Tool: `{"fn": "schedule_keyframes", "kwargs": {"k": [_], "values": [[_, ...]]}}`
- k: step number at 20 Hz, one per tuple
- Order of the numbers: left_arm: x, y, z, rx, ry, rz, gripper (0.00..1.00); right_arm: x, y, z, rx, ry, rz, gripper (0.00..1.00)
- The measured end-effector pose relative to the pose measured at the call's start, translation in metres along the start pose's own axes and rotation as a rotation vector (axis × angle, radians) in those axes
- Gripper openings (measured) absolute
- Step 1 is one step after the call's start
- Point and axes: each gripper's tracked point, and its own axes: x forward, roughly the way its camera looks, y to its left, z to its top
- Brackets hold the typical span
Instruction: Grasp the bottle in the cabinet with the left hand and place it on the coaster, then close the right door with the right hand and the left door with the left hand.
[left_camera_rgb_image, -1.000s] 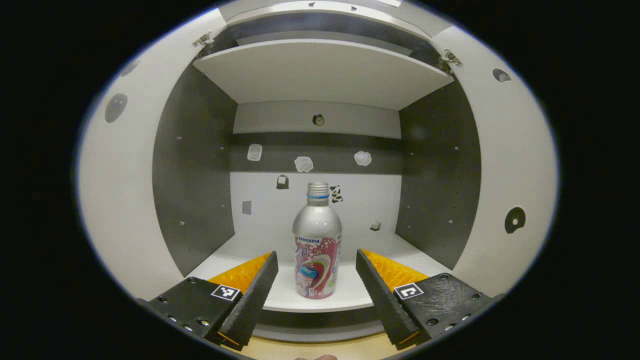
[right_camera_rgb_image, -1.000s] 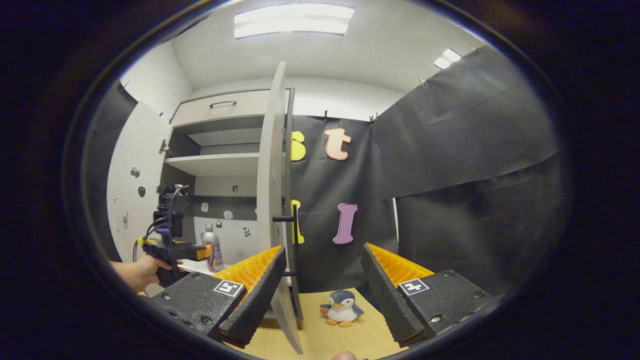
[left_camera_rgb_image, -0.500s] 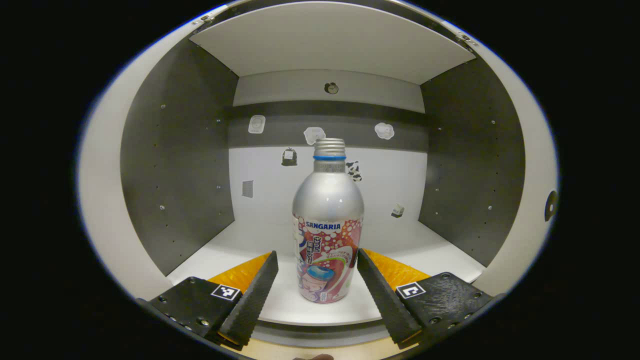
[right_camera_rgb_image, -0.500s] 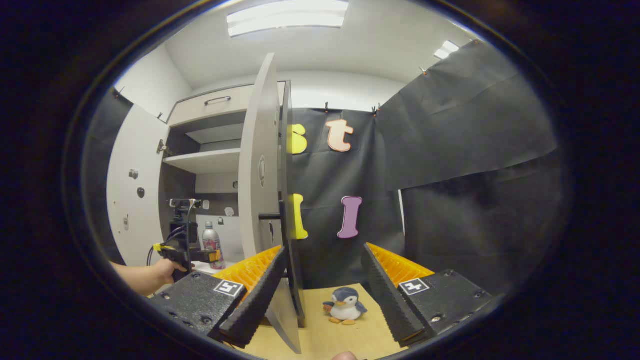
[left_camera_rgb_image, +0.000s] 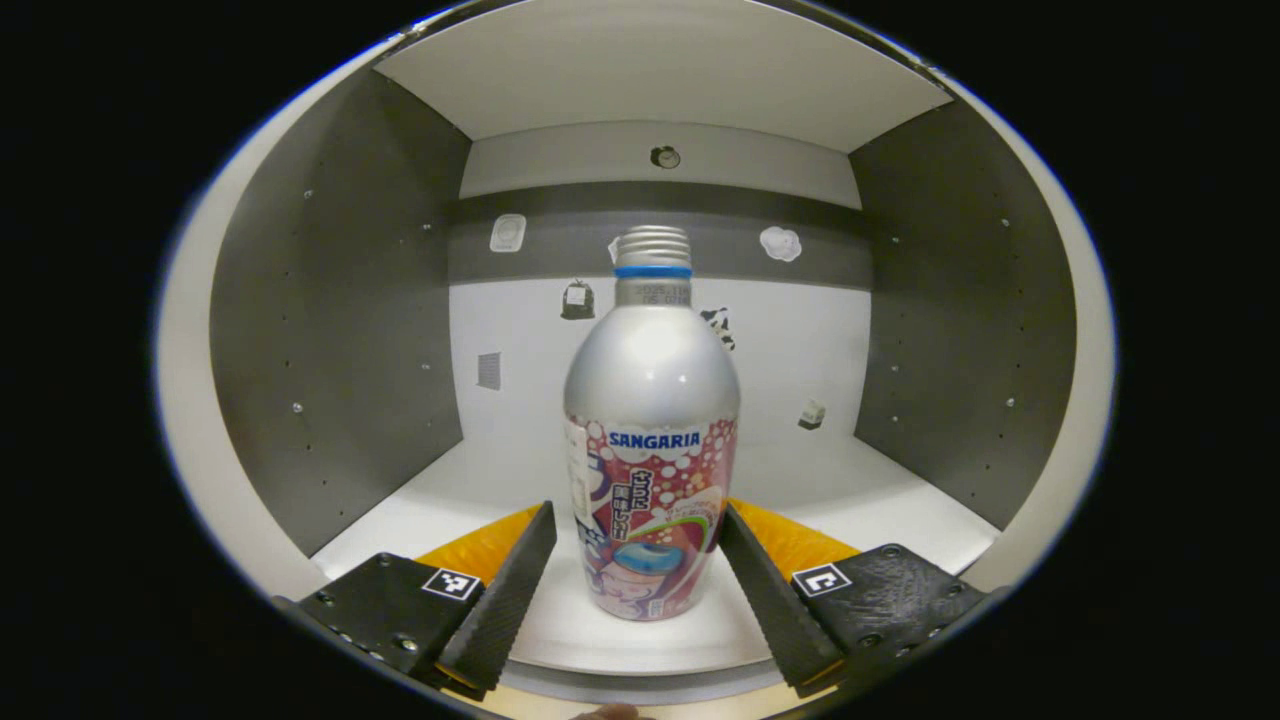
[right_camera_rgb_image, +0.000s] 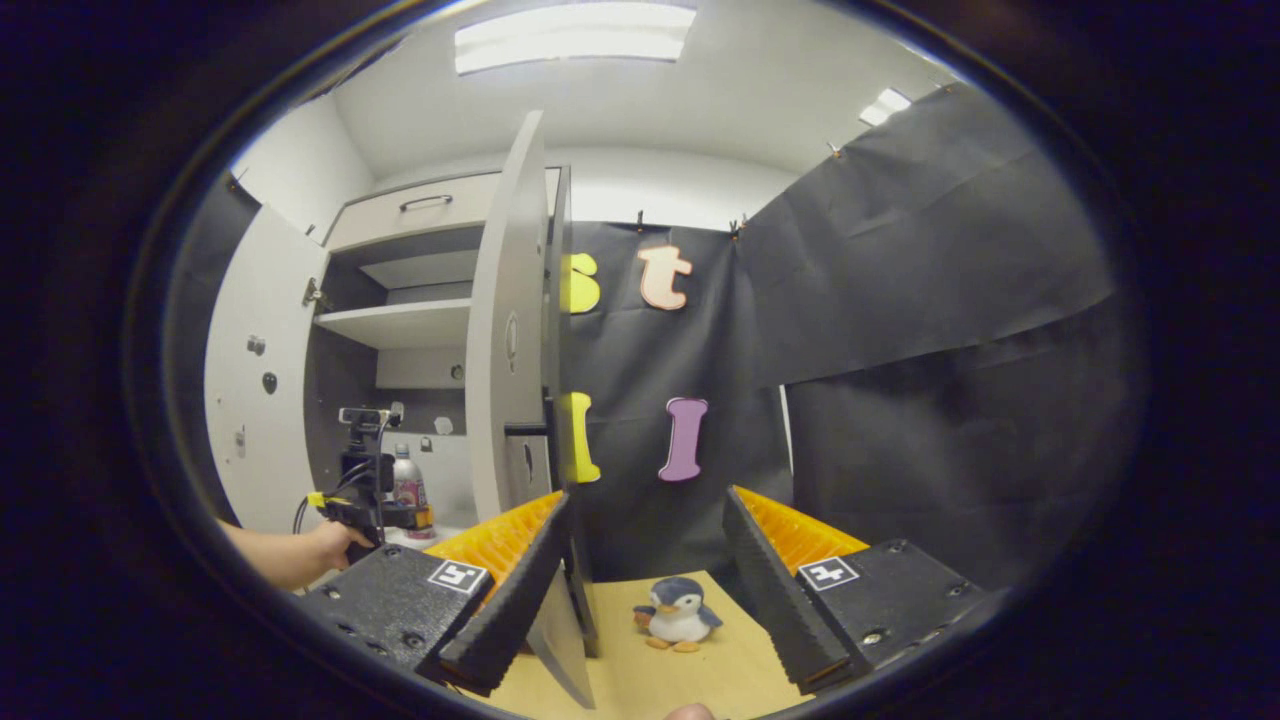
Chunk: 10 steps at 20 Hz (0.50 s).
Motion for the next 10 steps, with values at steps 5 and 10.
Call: {"fn": "schedule_keyframes", "kwargs": {"k": [5,10], "values": [[0.021,-0.004,0.008,-0.025,-0.034,-0.032,0.97,-0.011,-0.008,-0.003,-0.016,0.006,-0.033,0.96],[0.02,0.0,0.03,-0.036,-0.118,-0.009,0.87,-0.017,-0.009,-0.001,-0.02,0.007,-0.047,0.98]]}}
